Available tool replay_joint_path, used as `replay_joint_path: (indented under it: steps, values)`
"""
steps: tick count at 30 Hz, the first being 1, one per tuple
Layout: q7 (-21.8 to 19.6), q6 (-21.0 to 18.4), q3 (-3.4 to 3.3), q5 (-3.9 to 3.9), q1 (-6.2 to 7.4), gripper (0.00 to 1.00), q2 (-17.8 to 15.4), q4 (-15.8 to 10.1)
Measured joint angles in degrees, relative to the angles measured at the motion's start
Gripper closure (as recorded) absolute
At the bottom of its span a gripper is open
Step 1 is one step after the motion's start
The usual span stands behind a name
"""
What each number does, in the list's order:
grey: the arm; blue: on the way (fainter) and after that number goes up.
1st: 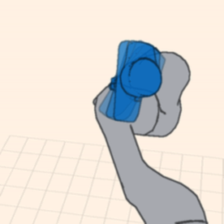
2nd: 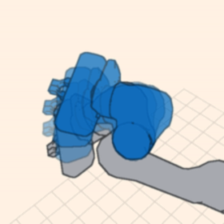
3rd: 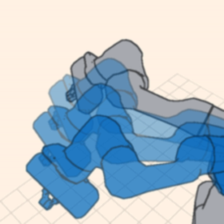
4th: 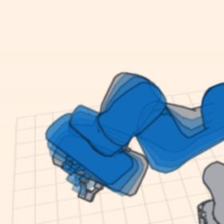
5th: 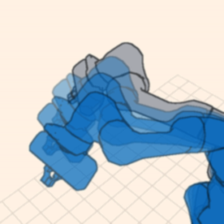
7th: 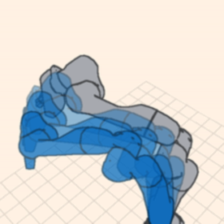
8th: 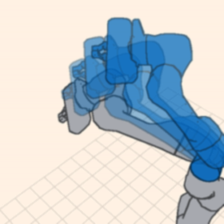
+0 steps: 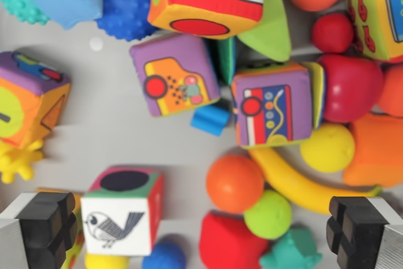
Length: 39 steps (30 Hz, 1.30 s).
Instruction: Pick an object from the bin
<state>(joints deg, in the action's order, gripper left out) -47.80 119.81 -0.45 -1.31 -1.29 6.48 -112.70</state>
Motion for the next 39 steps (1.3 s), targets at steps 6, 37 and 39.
replay_joint_path:
  steps: [6,37,39]
  values:
    - [0.0,0.0,0.0,0.0,0.0,0.0,0.0,0.0]
    - [4.51,4.07,0.0,0.0,-0.23,0.0,-0.66,-5.17]
    - [5.31,4.76,0.0,0.0,-0.27,0.0,-0.77,-6.0]
